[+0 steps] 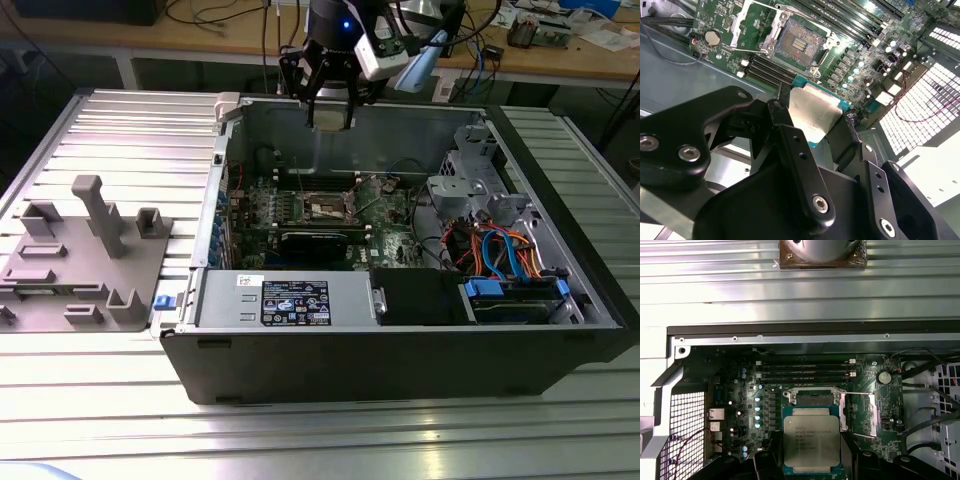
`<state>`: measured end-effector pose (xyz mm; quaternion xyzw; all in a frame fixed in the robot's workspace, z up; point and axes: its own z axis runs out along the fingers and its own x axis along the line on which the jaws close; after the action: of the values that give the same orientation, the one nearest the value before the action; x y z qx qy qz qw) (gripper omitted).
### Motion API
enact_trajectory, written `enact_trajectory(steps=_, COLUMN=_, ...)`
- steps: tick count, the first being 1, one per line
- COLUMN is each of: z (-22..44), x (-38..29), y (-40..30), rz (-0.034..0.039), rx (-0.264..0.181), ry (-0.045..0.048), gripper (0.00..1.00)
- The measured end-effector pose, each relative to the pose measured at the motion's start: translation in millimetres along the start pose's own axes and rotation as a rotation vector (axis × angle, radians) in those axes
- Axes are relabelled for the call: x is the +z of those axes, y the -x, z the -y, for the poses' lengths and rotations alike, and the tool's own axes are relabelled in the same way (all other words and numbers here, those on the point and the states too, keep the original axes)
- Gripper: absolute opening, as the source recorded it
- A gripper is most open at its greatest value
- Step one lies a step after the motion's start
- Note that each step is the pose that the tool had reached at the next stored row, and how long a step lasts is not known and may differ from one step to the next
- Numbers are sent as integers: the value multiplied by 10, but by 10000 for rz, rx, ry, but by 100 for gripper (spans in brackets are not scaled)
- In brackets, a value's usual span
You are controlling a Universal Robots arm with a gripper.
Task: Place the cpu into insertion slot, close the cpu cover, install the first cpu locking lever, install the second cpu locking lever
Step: 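Place the cpu into insertion slot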
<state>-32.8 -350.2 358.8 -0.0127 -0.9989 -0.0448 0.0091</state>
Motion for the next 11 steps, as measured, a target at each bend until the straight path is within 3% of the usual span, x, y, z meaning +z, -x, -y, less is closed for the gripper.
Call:
enact_trajectory(steps=4, z=4, x=43, y=1, rz=0, rx=0, ry=0, gripper=54)
enact_trajectory(steps=11, z=5, x=56, y=1, rz=-1, rx=0, ry=-1, gripper=54)
